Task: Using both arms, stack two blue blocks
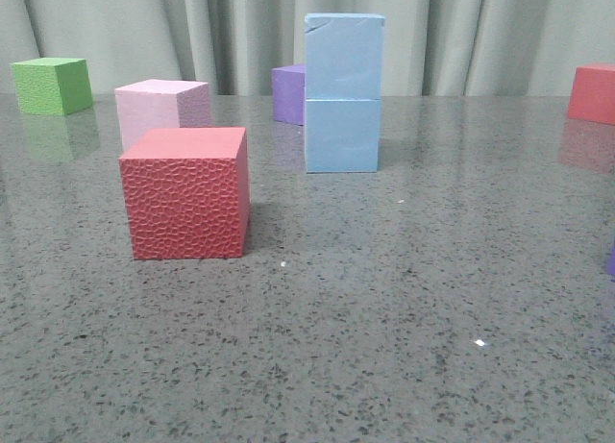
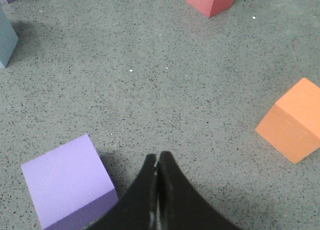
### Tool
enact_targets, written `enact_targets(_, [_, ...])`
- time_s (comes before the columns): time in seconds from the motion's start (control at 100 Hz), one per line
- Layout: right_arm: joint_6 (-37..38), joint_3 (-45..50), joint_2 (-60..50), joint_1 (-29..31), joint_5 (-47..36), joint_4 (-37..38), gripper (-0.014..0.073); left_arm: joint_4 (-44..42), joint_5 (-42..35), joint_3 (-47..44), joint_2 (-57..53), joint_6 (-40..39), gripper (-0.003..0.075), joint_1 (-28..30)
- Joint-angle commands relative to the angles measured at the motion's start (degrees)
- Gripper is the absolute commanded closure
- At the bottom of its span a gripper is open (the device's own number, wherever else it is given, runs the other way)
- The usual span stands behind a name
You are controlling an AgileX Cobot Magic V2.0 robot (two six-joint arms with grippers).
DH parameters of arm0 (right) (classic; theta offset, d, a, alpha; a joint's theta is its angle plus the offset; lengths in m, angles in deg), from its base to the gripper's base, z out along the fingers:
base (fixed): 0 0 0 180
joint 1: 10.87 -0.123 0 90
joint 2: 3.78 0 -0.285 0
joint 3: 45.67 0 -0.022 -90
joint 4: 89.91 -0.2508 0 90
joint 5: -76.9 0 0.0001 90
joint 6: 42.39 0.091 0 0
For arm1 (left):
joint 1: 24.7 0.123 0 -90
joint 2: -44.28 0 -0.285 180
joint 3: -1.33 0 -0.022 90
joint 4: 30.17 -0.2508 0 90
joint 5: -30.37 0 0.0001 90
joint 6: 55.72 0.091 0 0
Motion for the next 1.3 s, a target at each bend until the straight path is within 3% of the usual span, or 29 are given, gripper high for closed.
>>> enact_targets(0.0, [-0.45, -1.44, 0.07, 0.43, -3.12, 1.53, 0.0661, 1.79, -3.80, 1.60, 0.27, -0.50, 0.0739, 0.10])
enact_targets(0.31, [-0.45, -1.44, 0.07, 0.43, -3.12, 1.53, 0.0661, 1.59, -4.36, 1.60, 0.27, -0.50, 0.0739, -0.97])
enact_targets(0.66, [-0.45, -1.44, 0.07, 0.43, -3.17, 1.53, 0.0661, -1.02, -19.58, -3.76, -0.04, -0.84, 0.0739, -1.71])
enact_targets(0.93, [-0.45, -1.44, 0.07, 0.43, -3.17, 1.53, 0.0661, -26.59, -29.65, -13.23, -5.56, -27.27, 0.0739, -5.55])
enact_targets(1.06, [-0.45, -1.44, 0.07, 0.43, -3.17, 1.53, 0.0661, -30.77, -34.71, -18.30, -9.41, -30.55, 0.0739, -6.52])
enact_targets(1.29, [-0.45, -1.44, 0.07, 0.43, -3.17, 1.53, 0.0661, -30.93, -35.01, -26.26, -19.07, -30.55, 0.0739, -6.66])
